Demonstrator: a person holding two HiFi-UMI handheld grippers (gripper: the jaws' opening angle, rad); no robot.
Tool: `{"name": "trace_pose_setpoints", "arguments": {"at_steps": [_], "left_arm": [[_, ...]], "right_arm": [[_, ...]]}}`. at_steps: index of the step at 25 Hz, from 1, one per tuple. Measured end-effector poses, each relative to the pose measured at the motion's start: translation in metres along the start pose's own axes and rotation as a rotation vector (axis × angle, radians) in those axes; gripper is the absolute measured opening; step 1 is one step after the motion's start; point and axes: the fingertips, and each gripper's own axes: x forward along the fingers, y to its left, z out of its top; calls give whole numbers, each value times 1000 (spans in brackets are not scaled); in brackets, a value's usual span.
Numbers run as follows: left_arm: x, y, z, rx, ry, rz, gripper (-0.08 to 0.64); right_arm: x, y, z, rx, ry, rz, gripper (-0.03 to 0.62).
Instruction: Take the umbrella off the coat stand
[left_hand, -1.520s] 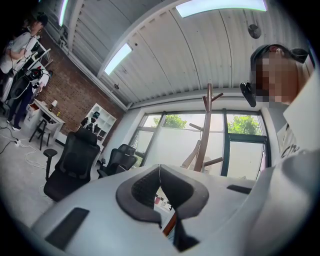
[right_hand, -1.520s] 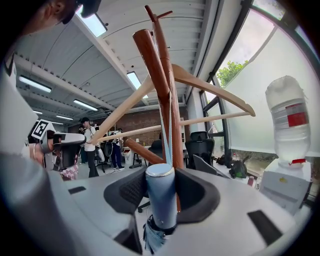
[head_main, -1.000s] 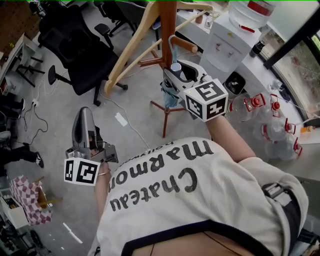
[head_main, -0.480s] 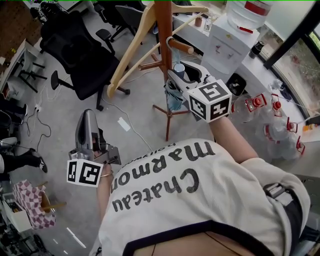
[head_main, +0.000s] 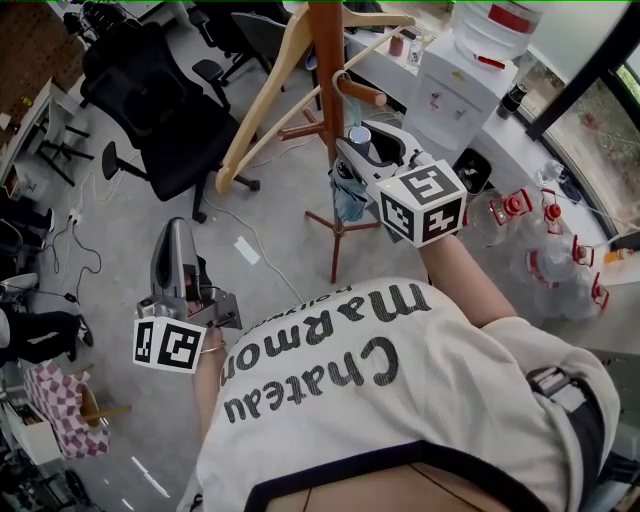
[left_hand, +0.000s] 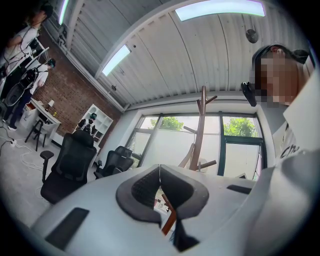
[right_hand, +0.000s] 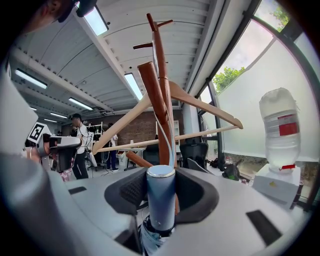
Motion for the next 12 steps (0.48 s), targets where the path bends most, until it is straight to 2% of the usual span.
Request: {"name": "trace_pose_setpoints", "arguments": {"at_steps": [12], "left_arm": [[-3, 2, 1, -3, -6, -4, 25]], "right_arm": [[-4, 4, 2, -6, -6, -3, 166]]}}
